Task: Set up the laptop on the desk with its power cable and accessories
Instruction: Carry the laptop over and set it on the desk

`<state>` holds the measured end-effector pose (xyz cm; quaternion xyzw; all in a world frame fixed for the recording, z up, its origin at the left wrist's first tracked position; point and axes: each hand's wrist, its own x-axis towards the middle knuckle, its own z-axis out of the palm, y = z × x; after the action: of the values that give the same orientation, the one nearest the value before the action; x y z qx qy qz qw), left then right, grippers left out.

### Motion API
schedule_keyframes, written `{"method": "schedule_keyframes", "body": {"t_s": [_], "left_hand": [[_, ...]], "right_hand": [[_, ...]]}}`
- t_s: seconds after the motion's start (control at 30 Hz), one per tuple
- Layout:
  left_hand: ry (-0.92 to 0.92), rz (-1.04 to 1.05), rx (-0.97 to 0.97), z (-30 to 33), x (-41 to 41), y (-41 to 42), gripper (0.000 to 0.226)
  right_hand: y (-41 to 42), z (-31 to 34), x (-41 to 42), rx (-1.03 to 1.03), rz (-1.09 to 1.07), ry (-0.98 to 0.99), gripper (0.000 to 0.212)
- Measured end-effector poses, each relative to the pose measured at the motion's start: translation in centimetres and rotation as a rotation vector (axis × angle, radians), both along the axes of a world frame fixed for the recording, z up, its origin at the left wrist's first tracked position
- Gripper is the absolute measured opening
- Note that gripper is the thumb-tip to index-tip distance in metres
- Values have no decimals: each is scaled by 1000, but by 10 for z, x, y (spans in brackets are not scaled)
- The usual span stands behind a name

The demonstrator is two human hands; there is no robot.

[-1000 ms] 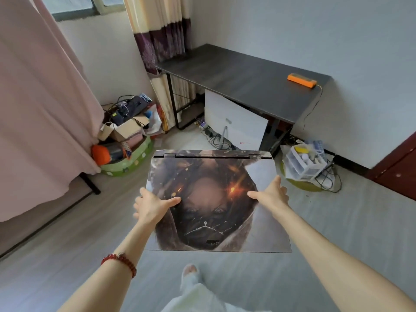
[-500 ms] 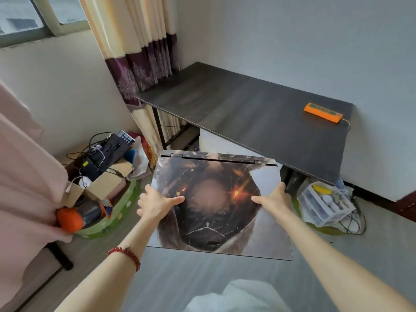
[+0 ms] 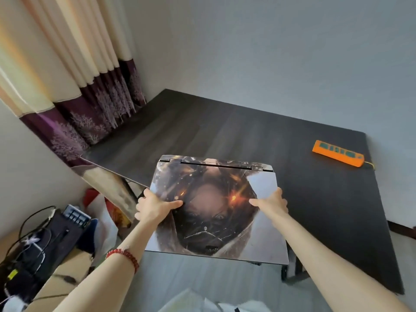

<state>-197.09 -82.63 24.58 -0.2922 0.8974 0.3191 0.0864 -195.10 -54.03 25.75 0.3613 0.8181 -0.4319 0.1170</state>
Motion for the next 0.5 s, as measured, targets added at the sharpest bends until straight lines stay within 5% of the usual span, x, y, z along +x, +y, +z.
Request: {"method": "schedule_keyframes", "body": {"t_s": [0.5], "left_hand": [[-102, -257, 97, -48, -337, 42, 96]], "right_hand": [[25, -38, -268, -15, -351, -23, 85]]}}
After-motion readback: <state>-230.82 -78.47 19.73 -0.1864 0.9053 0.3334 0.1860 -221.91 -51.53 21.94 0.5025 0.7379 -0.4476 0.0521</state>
